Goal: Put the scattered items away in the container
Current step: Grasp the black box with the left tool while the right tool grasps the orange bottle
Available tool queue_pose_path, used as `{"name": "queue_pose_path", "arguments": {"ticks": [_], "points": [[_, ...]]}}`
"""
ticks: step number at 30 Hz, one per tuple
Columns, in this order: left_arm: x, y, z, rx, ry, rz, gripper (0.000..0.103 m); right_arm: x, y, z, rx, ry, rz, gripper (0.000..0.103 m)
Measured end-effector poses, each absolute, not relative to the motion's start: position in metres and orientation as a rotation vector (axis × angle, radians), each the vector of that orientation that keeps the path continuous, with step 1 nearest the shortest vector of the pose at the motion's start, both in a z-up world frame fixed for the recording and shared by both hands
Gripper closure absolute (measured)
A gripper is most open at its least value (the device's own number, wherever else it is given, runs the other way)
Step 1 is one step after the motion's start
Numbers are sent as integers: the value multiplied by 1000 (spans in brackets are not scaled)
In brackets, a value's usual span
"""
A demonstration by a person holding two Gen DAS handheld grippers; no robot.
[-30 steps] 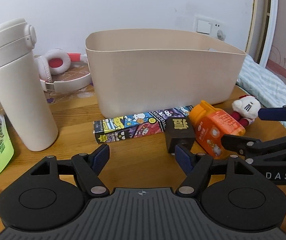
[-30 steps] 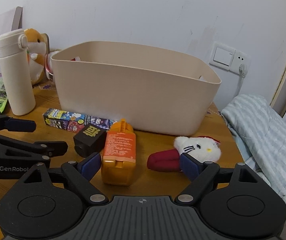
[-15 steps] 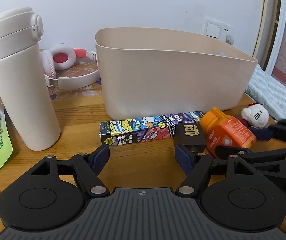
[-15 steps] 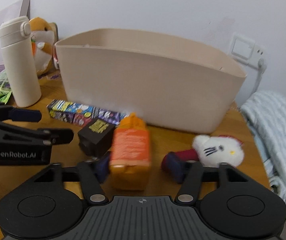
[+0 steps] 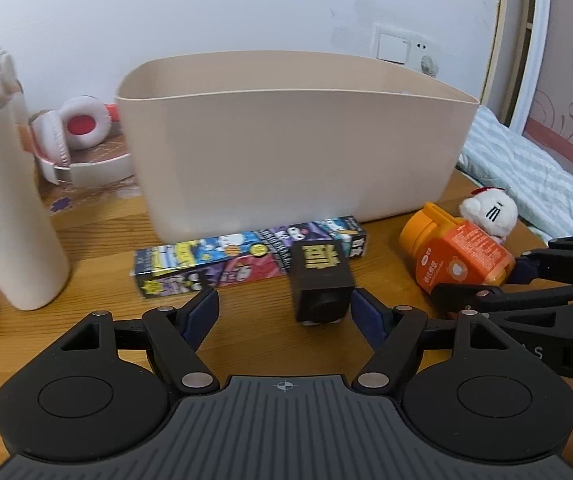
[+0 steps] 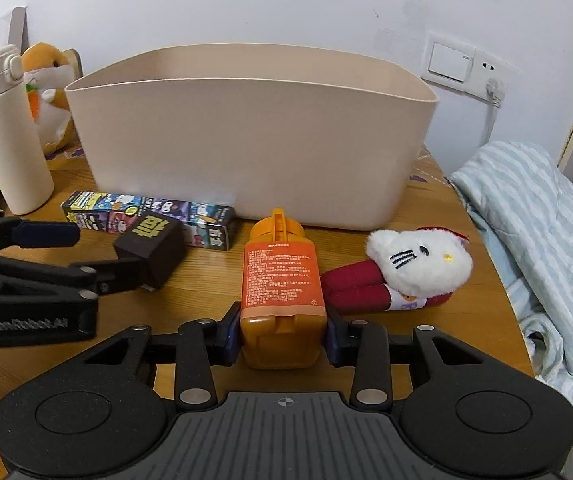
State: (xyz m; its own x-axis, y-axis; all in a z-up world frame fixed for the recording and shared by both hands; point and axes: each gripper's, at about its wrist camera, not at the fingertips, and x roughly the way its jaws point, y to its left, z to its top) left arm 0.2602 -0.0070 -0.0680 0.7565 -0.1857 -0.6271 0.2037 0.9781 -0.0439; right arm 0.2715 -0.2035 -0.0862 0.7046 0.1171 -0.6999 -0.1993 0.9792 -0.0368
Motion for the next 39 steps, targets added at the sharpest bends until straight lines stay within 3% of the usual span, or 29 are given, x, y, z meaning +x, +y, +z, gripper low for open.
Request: {"name": "queue_pose_path", "arguments": {"ticks": [16, 22, 24, 26, 27, 29, 39], "points": [[285, -28, -83, 13, 680, -75, 30, 281, -209, -92, -138, 766, 154, 54], [285, -32, -85, 26, 648, -35, 43, 288, -206, -94, -132, 762, 154, 53], [285, -32, -85, 26, 639, -35, 61, 290, -205, -94, -127, 760, 152, 53], [284, -30, -85, 24, 633, -40, 71, 292, -204, -95, -123, 758, 151, 53], [284, -29, -85, 24, 634, -46, 71, 292, -203, -95, -120, 756, 151, 54], [285, -27, -84, 26, 633, -49, 71, 291, -201, -95, -116, 755, 154, 65], [278, -18, -82, 11, 641, -48, 71, 280, -203, -92, -84, 738, 160, 67]]}}
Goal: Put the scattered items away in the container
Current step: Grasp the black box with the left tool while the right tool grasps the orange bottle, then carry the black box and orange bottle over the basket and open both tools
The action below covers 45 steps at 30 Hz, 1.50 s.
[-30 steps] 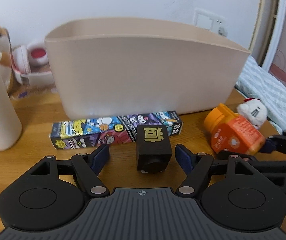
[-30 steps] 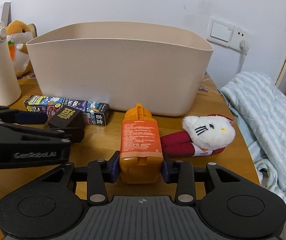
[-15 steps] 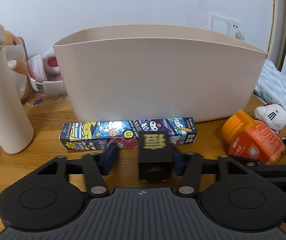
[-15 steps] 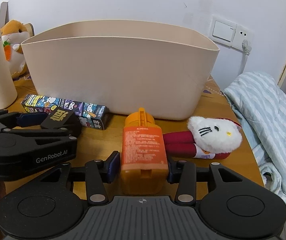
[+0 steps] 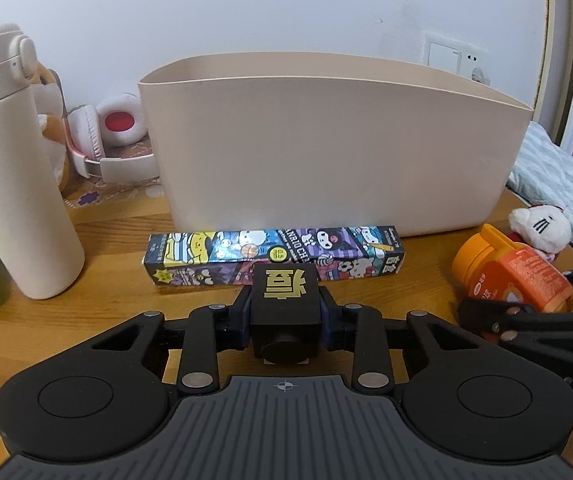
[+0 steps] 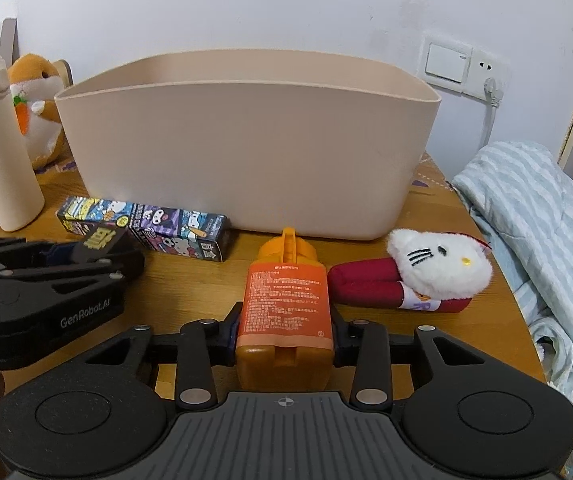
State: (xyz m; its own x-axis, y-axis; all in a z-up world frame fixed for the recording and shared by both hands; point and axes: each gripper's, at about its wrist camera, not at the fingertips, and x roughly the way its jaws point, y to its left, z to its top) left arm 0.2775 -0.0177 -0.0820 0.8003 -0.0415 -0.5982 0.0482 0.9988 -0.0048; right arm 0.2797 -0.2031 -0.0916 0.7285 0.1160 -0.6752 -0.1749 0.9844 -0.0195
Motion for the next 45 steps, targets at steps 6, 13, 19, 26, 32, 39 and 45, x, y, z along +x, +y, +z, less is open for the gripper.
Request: {"name": "queue_pose_path", "arguments": {"ticks": [6, 13, 19, 26, 32, 39, 45], "points": [[269, -15, -76, 6, 635, -62, 71, 269, -204, -81, -83, 719, 155, 67], [251, -9, -60, 12, 599, -77, 71, 252, -200, -61, -85, 670, 163, 67], [241, -6, -37, 14, 540, -84, 71, 242, -196, -39, -82, 613, 175, 67], [239, 0, -14, 11, 500, -75, 71, 234, -195, -14, -73, 553, 187, 67], [240, 3, 6, 5, 468, -69, 71, 237, -195, 7, -70, 512, 190, 67], [248, 1, 26, 28, 425, -64, 71, 250, -193, 26, -88, 483, 186, 67], [257, 3, 42, 36, 387, -46, 71, 266, -191, 37, -81, 462, 184, 67]]}}
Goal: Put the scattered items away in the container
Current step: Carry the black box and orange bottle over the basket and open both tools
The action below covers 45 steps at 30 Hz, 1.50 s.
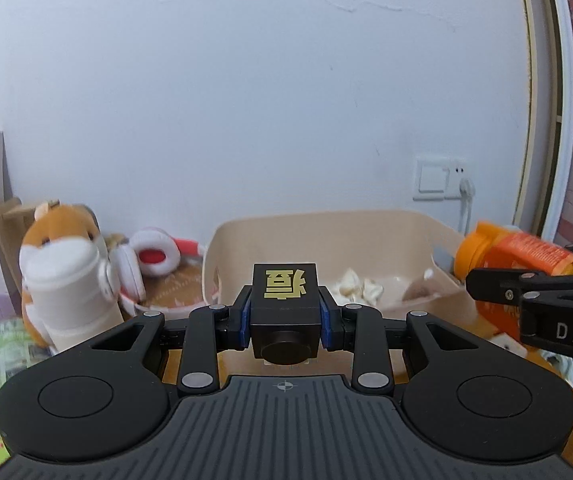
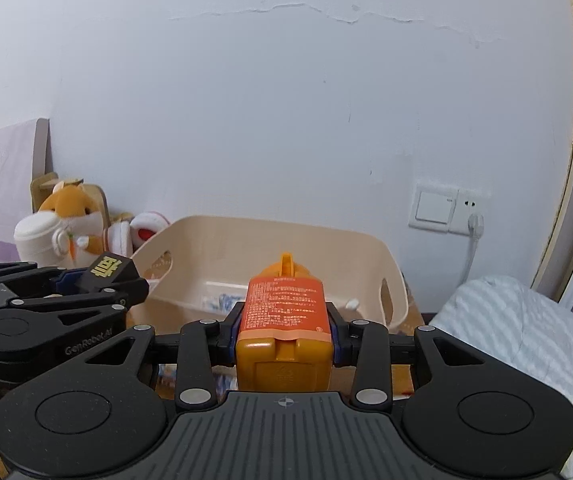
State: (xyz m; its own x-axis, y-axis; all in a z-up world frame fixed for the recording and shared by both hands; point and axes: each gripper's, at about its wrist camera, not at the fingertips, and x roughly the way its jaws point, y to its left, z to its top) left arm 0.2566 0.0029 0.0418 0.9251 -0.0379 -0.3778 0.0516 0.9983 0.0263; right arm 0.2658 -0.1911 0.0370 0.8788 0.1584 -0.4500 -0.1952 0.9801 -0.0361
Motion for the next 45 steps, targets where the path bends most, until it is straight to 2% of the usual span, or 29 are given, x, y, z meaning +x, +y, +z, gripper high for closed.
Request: {"name": "queue_pose_path", "arguments": {"ticks": [14, 26, 38, 45], "points": [[307, -4, 60, 88, 341, 2, 71, 312, -197, 43, -63, 441, 155, 68], [354, -6, 40, 65, 440, 7, 71, 352, -208, 38, -9, 467, 163, 68], [365, -5, 34, 73, 459, -6, 71, 372, -200, 51, -47, 470, 171, 68], [389, -10, 25, 94, 518, -28, 71, 399, -197, 37, -37, 520, 158, 68]]}}
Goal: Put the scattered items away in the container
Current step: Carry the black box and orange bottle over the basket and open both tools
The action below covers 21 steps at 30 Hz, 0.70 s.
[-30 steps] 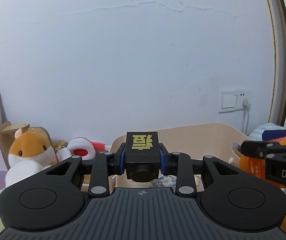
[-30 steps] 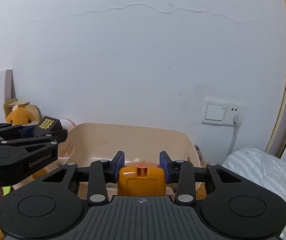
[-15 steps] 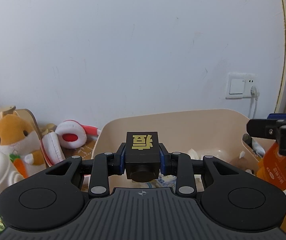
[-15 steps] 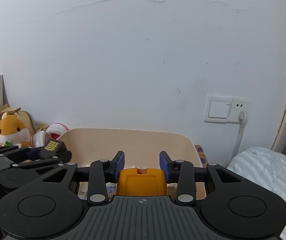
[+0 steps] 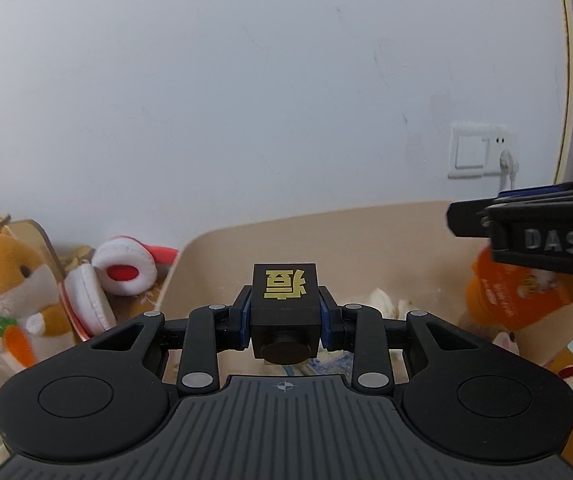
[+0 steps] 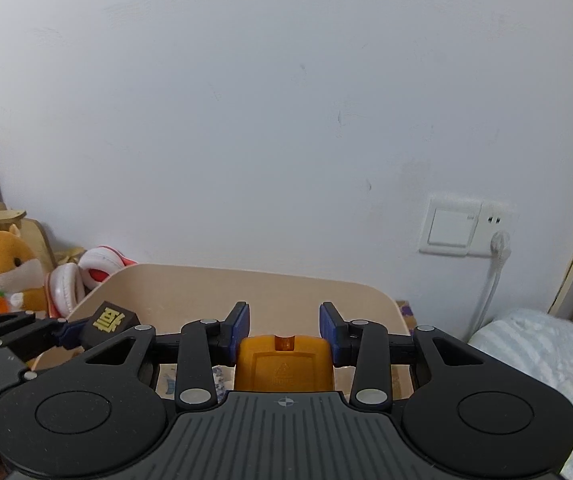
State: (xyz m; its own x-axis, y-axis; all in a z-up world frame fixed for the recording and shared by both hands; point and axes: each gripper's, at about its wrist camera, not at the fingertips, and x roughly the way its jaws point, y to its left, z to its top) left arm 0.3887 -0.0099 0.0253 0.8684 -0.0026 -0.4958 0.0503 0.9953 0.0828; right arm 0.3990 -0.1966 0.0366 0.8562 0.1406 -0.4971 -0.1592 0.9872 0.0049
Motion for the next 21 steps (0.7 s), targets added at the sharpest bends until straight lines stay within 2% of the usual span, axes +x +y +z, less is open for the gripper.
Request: {"name": "queue_pose_path", "arguments": {"ticks": [16, 17, 18, 19, 21], "points": [[416, -12, -9, 103, 655, -55, 70, 421, -200, -7, -44, 632, 125, 68], [414, -11, -9, 105, 652, -50, 64, 420, -199, -9, -48, 636, 125, 67], [413, -10, -9, 102, 650, -45, 52, 419, -198, -10, -51, 639, 124, 64], [413, -9, -8, 93, 648, -44, 45, 418, -198, -11, -55, 639, 122, 59], [411, -7, -4, 76, 643, -61, 40, 417, -197, -12, -56, 638, 120, 51]]}}
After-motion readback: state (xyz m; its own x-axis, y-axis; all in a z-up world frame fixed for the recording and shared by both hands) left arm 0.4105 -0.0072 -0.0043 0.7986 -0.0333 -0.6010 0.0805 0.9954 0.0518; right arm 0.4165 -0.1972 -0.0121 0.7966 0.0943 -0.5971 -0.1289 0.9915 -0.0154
